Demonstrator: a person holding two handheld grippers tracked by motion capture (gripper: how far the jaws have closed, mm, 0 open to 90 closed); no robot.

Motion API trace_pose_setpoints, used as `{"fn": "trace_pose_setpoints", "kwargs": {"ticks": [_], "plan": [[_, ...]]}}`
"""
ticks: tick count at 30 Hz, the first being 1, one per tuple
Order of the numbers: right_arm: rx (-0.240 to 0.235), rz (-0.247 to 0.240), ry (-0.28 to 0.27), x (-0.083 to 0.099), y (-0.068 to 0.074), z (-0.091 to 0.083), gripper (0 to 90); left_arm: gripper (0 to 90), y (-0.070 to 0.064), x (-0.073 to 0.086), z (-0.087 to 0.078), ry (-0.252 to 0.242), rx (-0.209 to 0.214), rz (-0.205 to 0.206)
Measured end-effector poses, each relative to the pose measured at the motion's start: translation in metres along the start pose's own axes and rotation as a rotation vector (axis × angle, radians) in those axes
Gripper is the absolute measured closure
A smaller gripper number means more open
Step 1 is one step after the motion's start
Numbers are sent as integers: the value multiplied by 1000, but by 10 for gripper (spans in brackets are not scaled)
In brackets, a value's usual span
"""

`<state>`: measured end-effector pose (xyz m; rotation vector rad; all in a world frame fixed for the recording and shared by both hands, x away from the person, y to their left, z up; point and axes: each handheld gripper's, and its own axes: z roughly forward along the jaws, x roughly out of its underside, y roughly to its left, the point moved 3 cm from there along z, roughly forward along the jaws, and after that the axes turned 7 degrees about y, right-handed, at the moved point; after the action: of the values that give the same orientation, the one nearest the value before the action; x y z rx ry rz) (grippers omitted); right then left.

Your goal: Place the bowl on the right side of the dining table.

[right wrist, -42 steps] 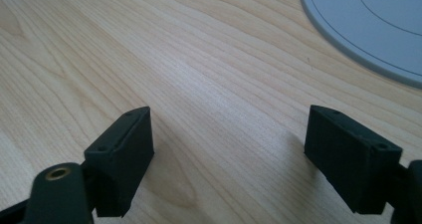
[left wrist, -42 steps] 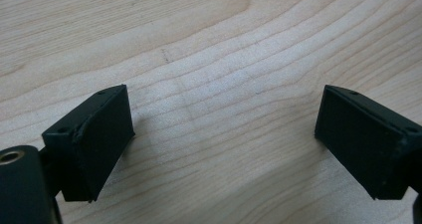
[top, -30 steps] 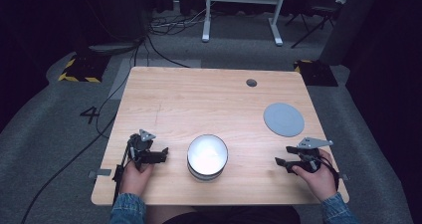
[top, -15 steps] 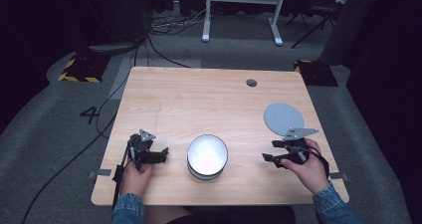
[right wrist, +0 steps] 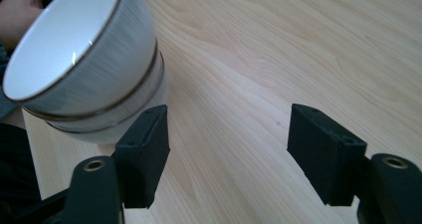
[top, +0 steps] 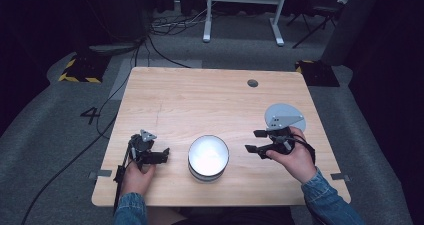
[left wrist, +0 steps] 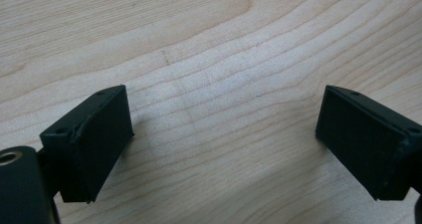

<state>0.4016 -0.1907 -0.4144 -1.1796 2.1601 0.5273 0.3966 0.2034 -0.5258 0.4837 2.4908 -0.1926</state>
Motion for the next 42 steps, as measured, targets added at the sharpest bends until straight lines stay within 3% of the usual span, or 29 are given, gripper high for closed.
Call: {"fn": "trace_pose_setpoints", "kwargs": {"ticks": [7,18,28,32,34,37,40,42], "plan": [[-15,-38,3,-23,11,5,340,76,0,0,0,1,-4,1],[-54,-23,-31,-56,30,8,337,75,0,0,0,-1,-6,-1],[-82,-63,9,-72,50,32,356,73,0,0,0,4,-2,-3],[-59,-70,97,-71,46,53,482,73,0,0,0,4,-2,-3],[-57,-67,109,-70,46,57,524,73,0,0,0,4,-5,-1],[-91,-1,184,-68,44,65,704,72,0,0,0,4,-5,-2],[-97,10,211,-69,46,69,737,73,0,0,0,3,-4,-2],[-70,7,236,-71,47,73,776,73,0,0,0,4,-4,-1]]}}
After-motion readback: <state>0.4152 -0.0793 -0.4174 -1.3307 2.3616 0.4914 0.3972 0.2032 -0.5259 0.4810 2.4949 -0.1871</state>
